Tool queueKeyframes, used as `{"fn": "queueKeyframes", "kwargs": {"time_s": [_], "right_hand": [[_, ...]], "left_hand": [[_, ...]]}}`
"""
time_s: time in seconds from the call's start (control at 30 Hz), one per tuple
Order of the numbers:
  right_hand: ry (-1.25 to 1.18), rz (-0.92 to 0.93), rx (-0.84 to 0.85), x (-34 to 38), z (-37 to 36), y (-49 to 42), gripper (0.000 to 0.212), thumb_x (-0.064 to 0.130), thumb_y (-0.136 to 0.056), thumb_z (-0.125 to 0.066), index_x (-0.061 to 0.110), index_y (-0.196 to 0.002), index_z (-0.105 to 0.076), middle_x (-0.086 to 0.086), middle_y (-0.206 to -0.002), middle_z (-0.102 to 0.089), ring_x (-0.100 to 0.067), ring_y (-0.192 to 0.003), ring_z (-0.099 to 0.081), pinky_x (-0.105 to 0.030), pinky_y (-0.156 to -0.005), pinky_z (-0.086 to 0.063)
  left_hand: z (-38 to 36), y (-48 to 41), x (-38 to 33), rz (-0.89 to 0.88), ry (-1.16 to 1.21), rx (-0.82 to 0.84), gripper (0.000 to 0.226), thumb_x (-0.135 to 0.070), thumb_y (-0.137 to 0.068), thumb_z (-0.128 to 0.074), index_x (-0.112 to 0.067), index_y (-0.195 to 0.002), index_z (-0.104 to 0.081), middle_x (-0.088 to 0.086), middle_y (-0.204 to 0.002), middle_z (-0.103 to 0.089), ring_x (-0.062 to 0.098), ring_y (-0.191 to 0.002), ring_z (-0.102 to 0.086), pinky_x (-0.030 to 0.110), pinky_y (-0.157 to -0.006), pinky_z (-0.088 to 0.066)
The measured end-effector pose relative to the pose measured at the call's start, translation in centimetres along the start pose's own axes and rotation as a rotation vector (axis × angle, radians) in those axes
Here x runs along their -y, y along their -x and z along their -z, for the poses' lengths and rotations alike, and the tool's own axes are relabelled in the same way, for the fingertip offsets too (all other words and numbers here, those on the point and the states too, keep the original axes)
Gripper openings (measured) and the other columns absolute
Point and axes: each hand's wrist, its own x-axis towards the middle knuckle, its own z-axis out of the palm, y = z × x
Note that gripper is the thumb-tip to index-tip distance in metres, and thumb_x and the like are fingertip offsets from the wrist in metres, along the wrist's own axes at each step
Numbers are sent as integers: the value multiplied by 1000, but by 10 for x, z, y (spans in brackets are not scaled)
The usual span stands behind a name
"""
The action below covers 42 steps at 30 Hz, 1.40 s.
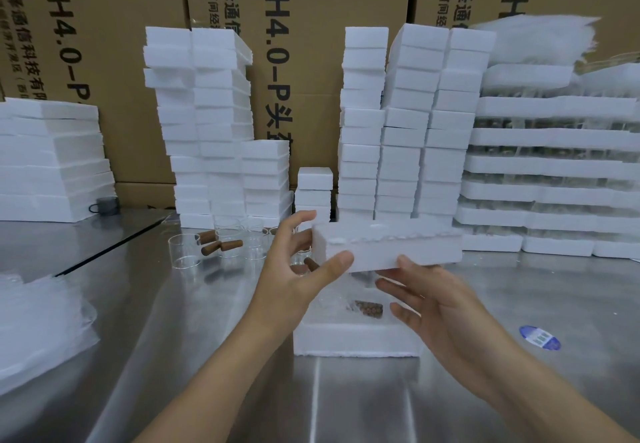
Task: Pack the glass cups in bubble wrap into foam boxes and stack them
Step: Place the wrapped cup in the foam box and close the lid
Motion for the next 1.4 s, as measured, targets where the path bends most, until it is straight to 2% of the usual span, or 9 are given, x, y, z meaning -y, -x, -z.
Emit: {"fn": "queueKeyframes", "kwargs": {"time_s": [0.2,0.27,0.37,0.47,0.7,0.93,1.07,1.2,1.4], "right_hand": [[-103,-59,-251,4,14,-6,67,66,-64,-78,32,-121,-68,3,-104,-81,-14,-97,-77,-34,-82,-51],[-68,-45,-269,5,19,-8,66,68,-66,-76,32,-122,-69,3,-99,-80,-14,-90,-76,-34,-81,-51],[-10,-36,-281,6,23,-10,64,69,-67,-75,27,-115,-70,-1,-91,-74,-14,-76,-71,-36,-78,-49],[63,-23,-291,3,26,-12,44,64,-84,-69,27,-108,-72,-2,-89,-72,-13,-70,-70,-37,-76,-47],[230,-18,-317,-8,31,-19,47,62,-90,-66,22,-114,-73,-10,-110,-75,-17,-78,-70,-37,-76,-50],[306,1,-343,-17,38,-25,33,53,-88,-73,22,-96,-77,4,-85,-75,-19,-83,-72,-36,-73,-52],[333,-17,-342,-20,42,-28,32,51,-89,-74,20,-94,-76,14,-73,-74,-19,-87,-70,-36,-73,-52],[341,-26,-327,-23,43,-29,32,48,-88,-76,16,-88,-71,17,-67,-72,-18,-84,-68,-34,-71,-50],[337,-70,-312,-27,44,-28,35,45,-85,-79,11,-90,-71,7,-84,-76,-18,-87,-69,-34,-71,-49]], "left_hand": [[20,-4,5,131,31,14,92,-60,-57,-89,-44,-141,-58,-4,-138,-69,15,-132,-63,40,-114,-50],[26,-7,7,180,27,66,88,-52,-63,-92,-43,-143,-57,-3,-138,-70,14,-131,-64,32,-110,-51],[32,-10,11,231,14,188,78,-27,-78,-95,-41,-144,-56,-17,-122,-75,-7,-109,-69,6,-82,-51],[38,-11,14,259,-32,269,86,-23,-74,-95,-44,-147,-54,-17,-125,-75,-3,-115,-69,12,-90,-51],[52,-13,21,299,-80,323,88,-37,-62,-97,-58,-138,-59,-24,-130,-71,-5,-122,-64,25,-103,-46],[61,-15,31,358,-63,362,99,-41,-60,-101,-51,-148,-55,-26,-139,-67,-2,-130,-61,27,-107,-47],[64,-15,34,376,-43,408,99,-41,-62,-101,-51,-149,-55,-41,-129,-66,-18,-121,-59,19,-103,-46],[68,-15,37,402,0,442,107,-35,-62,-104,-48,-154,-51,-28,-146,-62,-5,-138,-55,29,-117,-43],[66,-15,36,417,0,461,115,-22,-60,-106,-42,-157,-46,-23,-150,-59,0,-141,-53,26,-116,-42]]}}
